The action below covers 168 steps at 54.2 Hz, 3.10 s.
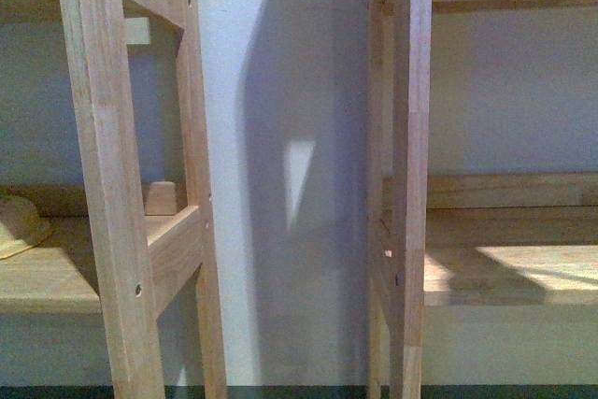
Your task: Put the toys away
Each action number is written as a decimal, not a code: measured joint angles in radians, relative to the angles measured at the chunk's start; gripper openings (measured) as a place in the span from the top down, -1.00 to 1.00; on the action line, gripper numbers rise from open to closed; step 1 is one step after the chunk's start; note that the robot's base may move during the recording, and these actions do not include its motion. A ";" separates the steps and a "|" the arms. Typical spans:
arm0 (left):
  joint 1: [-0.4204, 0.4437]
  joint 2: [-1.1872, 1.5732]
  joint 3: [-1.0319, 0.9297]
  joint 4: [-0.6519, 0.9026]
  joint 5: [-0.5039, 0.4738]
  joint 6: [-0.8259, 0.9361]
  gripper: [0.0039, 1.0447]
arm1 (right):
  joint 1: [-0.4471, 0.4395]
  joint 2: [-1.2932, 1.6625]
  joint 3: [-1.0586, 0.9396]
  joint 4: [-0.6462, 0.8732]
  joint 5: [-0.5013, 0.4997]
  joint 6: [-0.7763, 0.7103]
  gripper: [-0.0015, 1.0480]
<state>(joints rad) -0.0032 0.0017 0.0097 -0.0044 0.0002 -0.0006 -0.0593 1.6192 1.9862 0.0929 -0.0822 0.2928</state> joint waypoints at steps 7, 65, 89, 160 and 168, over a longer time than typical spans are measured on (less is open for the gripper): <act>0.000 0.000 0.000 0.000 0.000 0.000 -0.89 | -0.052 -0.093 -0.066 -0.008 0.020 -0.006 -0.87; 0.000 0.000 0.000 0.000 0.000 0.000 -0.89 | -0.584 -1.010 -1.117 -0.002 -0.217 0.032 -0.87; 0.000 0.000 0.000 0.000 0.000 0.000 -0.89 | -0.260 -1.215 -1.563 -0.048 -0.055 -0.027 -0.87; 0.000 0.000 0.000 0.000 0.000 0.000 -0.89 | 0.055 -1.562 -1.924 -0.105 0.079 -0.288 0.93; 0.000 0.000 0.000 0.000 0.000 0.000 -0.89 | 0.055 -1.570 -1.938 -0.102 0.079 -0.288 0.93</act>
<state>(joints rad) -0.0032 0.0017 0.0097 -0.0044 0.0002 -0.0006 -0.0040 0.0490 0.0479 -0.0093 -0.0036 0.0048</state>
